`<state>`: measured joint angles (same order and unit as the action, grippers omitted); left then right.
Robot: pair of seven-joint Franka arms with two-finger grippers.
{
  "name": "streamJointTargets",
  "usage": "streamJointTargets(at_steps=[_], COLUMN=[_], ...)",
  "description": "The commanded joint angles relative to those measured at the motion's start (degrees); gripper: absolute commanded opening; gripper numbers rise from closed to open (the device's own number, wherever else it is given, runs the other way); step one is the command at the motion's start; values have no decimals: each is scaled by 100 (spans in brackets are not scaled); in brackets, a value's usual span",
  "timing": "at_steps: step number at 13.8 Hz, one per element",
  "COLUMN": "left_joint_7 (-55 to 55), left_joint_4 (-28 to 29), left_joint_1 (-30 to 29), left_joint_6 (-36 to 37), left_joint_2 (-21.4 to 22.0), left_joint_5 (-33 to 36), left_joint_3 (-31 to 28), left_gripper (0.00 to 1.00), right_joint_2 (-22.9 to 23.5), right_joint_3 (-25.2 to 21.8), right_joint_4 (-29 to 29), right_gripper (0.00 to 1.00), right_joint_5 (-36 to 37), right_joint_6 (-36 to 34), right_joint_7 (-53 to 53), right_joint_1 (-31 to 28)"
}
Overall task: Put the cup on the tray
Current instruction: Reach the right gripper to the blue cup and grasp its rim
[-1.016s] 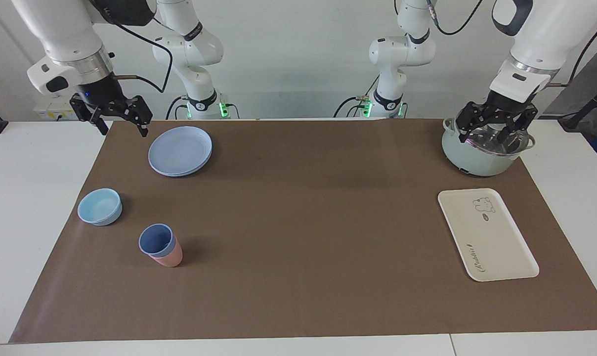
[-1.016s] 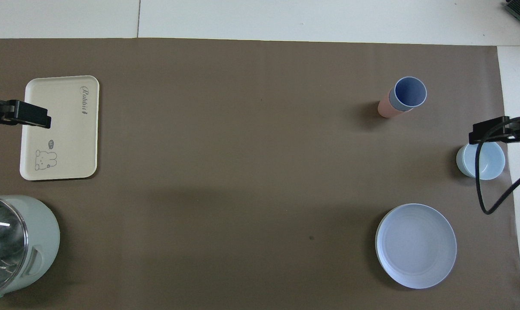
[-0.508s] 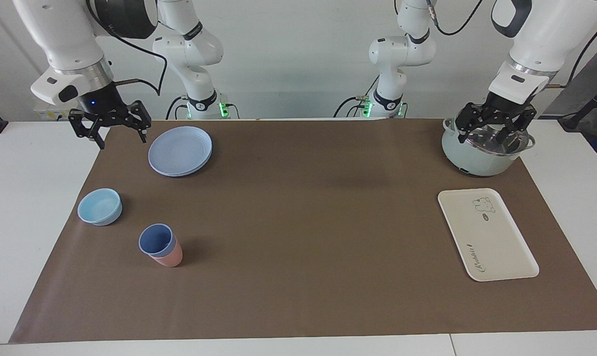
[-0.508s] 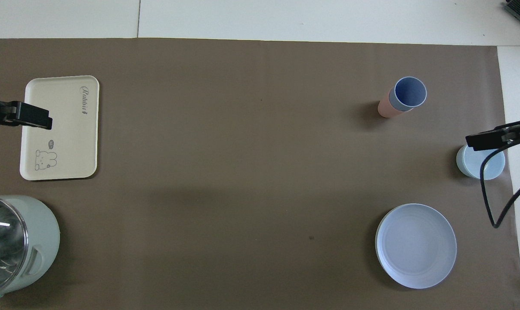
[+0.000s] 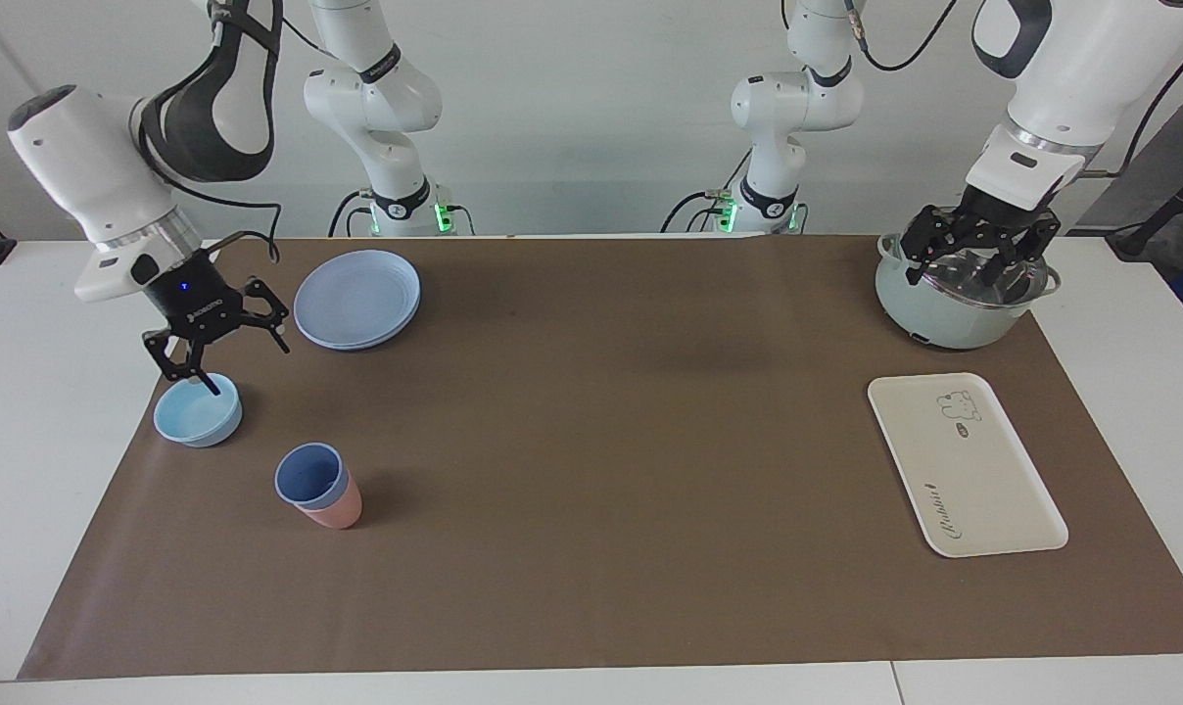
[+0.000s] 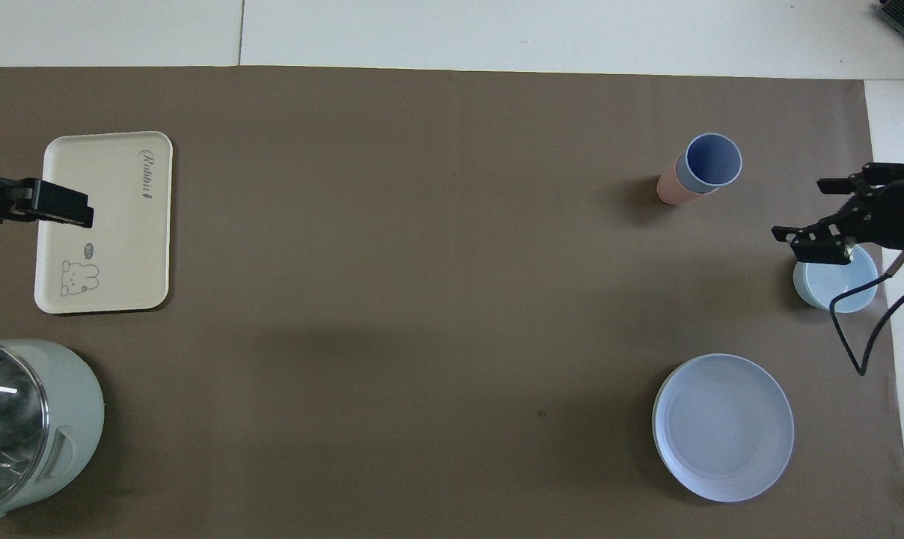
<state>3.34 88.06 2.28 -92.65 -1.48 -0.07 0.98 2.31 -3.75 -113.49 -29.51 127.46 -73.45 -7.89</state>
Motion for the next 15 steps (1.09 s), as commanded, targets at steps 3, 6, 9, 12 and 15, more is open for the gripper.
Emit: streamJointTargets(at_steps=[3, 6, 9, 12, 15], left_joint_7=[70, 70, 70, 70, 61], left_joint_4=[185, 185, 203, 211, 220], left_joint_1=[44, 53, 53, 53, 53], left_joint_6=[-43, -52, -52, -61, -61], left_joint_2=[148, 148, 165, 165, 165], left_joint_5=[-19, -19, -19, -19, -19], left_joint_3=[-45, -45, -45, -45, -45], left_gripper=[100, 100, 100, 100, 100], right_joint_2=[1032, 1560, 1974, 2071, 2194], right_joint_3=[49, 67, 93, 102, 102], right_joint_4=[90, 291, 372, 424, 460], right_gripper=[100, 100, 100, 100, 100], right_joint_5=[-2545, -3612, -4806, -5250, -5608], right_joint_6=[297, 455, 446, 481, 508], right_joint_7=[-2582, -3017, -3797, -3984, -4370], right_joint_1=[-310, -257, -214, -38, 41])
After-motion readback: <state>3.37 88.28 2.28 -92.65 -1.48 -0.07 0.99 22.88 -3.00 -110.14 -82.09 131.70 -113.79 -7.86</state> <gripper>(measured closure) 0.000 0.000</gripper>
